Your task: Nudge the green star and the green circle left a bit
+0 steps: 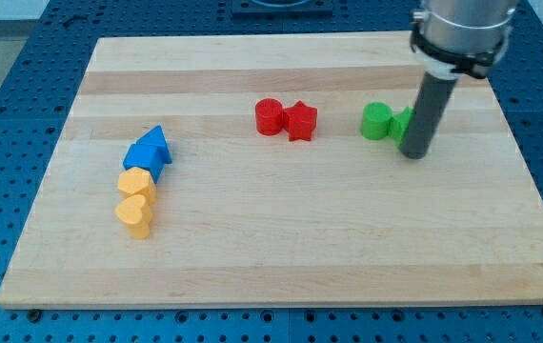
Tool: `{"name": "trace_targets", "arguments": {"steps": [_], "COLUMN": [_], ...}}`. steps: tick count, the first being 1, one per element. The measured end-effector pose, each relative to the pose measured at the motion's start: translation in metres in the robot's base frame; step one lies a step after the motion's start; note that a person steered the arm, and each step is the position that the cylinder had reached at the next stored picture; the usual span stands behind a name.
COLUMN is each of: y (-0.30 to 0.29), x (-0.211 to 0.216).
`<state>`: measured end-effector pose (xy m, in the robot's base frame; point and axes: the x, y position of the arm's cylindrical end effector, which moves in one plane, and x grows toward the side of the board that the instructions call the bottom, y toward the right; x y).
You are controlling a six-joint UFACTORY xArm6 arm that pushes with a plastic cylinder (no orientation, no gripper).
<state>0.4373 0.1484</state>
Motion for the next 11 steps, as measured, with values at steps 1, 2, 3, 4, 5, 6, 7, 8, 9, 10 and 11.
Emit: {"name": "trace_targets", "arguments": {"steps": [1,2,3,4,5,6,7,8,9,10,11], "y": [0.007,0.024,0.024,0.024,0.027,0.083,0.086,0.086,0.071,0.063,0.052], "x": [0.000,-0.022,-0.022,-0.027,-0.023,-0.013,-0.018,-0.040,-0.056,-0.058,-0.058]}}
